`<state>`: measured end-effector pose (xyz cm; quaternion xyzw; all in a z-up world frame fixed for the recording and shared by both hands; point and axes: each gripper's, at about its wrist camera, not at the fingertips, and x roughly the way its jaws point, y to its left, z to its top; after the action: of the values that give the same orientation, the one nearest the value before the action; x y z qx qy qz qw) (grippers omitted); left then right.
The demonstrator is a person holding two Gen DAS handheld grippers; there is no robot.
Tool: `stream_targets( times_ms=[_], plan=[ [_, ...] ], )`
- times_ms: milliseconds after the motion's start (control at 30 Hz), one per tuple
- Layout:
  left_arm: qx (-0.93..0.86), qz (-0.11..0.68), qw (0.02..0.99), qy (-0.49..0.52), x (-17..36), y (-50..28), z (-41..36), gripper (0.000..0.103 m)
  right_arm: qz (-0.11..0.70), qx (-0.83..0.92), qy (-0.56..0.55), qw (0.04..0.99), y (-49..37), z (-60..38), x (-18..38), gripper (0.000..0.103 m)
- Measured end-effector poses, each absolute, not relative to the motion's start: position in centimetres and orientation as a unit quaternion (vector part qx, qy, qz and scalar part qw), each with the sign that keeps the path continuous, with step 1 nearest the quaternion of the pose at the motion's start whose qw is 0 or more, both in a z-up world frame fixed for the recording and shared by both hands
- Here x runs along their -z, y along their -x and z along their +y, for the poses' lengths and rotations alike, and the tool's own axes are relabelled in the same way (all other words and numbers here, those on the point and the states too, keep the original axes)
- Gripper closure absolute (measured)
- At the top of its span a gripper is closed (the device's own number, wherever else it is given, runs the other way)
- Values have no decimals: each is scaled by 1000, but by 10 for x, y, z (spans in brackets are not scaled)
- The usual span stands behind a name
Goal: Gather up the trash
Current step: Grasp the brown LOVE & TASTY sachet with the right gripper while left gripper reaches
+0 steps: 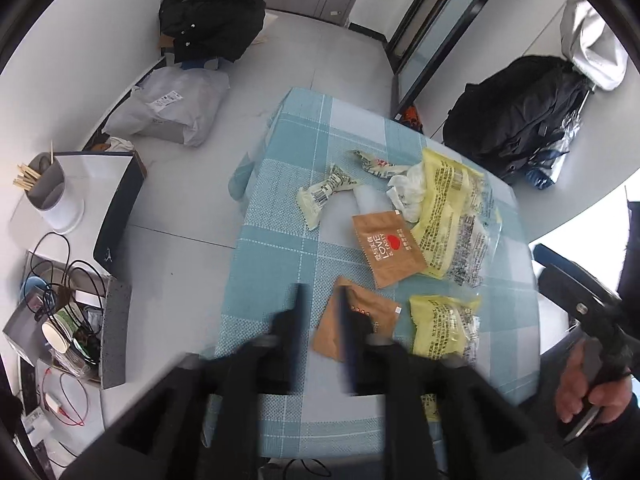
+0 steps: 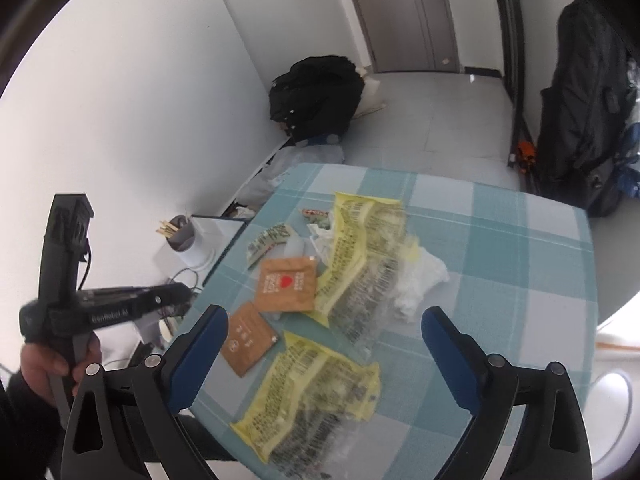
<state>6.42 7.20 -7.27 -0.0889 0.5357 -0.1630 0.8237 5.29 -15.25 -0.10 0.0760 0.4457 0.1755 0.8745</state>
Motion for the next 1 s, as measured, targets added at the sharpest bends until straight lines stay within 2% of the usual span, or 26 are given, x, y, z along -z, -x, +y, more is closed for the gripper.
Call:
stream_targets(
  times_ms=[33,67,267,500,633,800,967,1000],
  plan=[
    [154,528,830,93,70,-63,76,44,451,-183,-79,870,-62,-145,3,5],
    [146,517,838,97,67,-61,80,34,454,-191,-80,866,-67,-140,5,5],
    [115,485,861,100,57,-61,100,31,488,-221,-52,843,-102,-95,34,6],
    [103,480,862,130,55,-67,120,30,525,-204,-9,826,-128,-65,66,12],
    [102,469,865,145,50,-67,126,20,549,-186,18,815,-133,-55,79,12],
    [100,472,862,159,52,-69,131,20,545,-177,69,817,-135,-42,85,13],
    [100,478,856,170,54,-69,134,20,536,-159,118,821,-129,-41,86,37],
    [99,478,856,170,54,-69,133,20,534,-161,121,821,-126,-42,86,38]
  ],
)
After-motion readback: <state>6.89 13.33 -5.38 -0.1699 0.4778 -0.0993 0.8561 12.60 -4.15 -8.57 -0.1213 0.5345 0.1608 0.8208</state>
